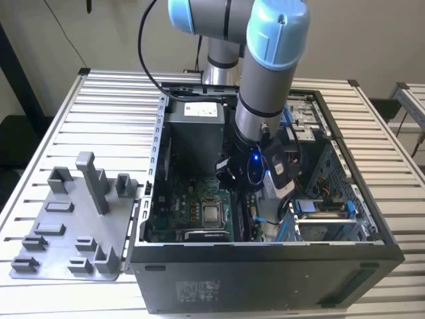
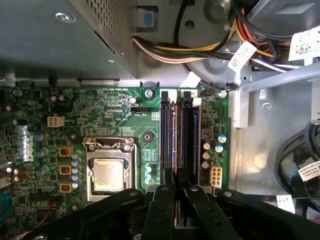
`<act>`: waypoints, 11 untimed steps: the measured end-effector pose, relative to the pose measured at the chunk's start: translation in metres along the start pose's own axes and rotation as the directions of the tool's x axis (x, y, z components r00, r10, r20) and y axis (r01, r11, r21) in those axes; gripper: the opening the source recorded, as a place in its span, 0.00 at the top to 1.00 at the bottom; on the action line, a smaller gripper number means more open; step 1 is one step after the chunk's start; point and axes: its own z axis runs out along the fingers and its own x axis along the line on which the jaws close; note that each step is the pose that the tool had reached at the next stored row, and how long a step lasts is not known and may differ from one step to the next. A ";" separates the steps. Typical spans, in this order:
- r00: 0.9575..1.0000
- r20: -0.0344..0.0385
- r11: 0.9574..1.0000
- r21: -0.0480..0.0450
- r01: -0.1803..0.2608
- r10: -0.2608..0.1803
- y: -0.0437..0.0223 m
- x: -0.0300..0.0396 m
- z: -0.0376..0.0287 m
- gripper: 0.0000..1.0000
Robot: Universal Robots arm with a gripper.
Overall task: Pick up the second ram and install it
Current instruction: 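Insert the second ram into the second slot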
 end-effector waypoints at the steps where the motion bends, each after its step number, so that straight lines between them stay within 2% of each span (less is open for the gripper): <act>1: 1.000 0.000 1.000 -0.008 0.000 0.000 0.0000 0.0000 0.0001 0.86; 2: 1.000 0.000 1.000 -0.014 0.000 0.000 -0.0001 0.0000 0.0000 0.86; 3: 1.000 0.000 1.000 -0.017 0.000 0.000 -0.0001 0.0000 0.0000 0.86; 11: 1.000 0.000 1.000 -0.017 0.000 0.000 -0.0002 0.0000 0.0023 0.86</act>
